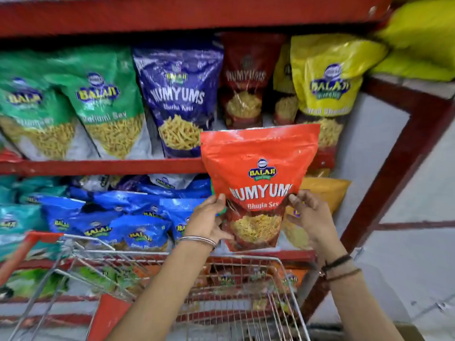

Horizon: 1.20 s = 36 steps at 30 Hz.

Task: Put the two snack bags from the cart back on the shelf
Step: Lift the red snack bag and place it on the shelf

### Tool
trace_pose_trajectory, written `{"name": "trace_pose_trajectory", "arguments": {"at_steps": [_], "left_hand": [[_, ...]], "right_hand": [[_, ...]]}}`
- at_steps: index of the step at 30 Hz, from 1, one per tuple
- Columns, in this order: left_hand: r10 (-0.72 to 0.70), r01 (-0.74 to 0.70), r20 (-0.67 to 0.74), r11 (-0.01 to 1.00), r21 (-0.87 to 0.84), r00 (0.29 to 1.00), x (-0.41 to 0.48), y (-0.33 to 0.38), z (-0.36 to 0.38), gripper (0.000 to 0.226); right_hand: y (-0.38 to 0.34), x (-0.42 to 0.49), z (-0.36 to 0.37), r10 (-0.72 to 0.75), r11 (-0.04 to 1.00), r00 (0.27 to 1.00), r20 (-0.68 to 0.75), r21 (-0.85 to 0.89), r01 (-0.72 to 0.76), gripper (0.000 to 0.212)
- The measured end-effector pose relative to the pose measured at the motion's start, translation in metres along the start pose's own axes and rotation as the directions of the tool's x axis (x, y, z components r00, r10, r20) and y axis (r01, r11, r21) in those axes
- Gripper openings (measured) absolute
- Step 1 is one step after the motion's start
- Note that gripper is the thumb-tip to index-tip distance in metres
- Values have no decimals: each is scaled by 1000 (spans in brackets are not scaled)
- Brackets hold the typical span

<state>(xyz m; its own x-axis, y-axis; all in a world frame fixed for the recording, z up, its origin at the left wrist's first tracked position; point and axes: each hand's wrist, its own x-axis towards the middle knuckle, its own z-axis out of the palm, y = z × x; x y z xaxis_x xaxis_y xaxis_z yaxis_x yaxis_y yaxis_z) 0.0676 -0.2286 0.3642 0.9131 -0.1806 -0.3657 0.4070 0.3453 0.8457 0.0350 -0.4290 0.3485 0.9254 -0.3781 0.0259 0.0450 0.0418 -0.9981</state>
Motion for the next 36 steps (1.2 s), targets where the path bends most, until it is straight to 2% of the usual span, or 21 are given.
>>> {"name": "trace_pose_trajectory", "arguments": {"at_steps": [2, 6, 9, 13, 18, 22, 26, 29, 32, 36], "left_hand": [[49, -49, 67, 999, -3, 997, 2, 26, 18, 13], [252, -258, 158, 966, 18, 955, 13, 74, 54, 16], [398, -406, 150, 913, 26, 905, 36, 104, 74, 18], [515, -520, 72, 852, 69, 854, 79, 127, 87, 19], [559, -549, -11, 817, 176, 829, 125, 132, 92, 17], [619, -586, -41, 762, 276, 784, 150, 127, 87, 28], [618, -577, 79, 671, 466, 782, 142, 116, 82, 55], [585, -557, 189, 550, 622, 789, 138, 103, 69, 62], [518, -581, 318, 491, 650, 794, 139, 97, 55, 76], [475, -614, 406, 466, 637, 781, 144, 99, 52, 91]], "right_hand": [[-28, 13, 2, -44, 997, 999, -7, 56, 44, 25], [-77, 50, 10, -177, 970, 981, -85, 152, 188, 23], [-104, 81, 18, -271, 937, 956, -113, 197, 289, 23], [-112, 135, 33, -263, 919, 959, -104, 277, 281, 17], [-95, 180, 53, -165, 940, 977, -136, 277, 198, 20], [-83, 200, 65, -184, 944, 963, -194, 239, 229, 10], [-75, 209, 72, -222, 959, 951, -217, 125, 253, 31], [-62, 209, 67, -154, 984, 977, -144, 62, 165, 49], [-56, 210, 62, -85, 996, 996, -6, 32, 85, 68], [-61, 203, 56, -101, 995, 994, 51, -6, 101, 64]]}}
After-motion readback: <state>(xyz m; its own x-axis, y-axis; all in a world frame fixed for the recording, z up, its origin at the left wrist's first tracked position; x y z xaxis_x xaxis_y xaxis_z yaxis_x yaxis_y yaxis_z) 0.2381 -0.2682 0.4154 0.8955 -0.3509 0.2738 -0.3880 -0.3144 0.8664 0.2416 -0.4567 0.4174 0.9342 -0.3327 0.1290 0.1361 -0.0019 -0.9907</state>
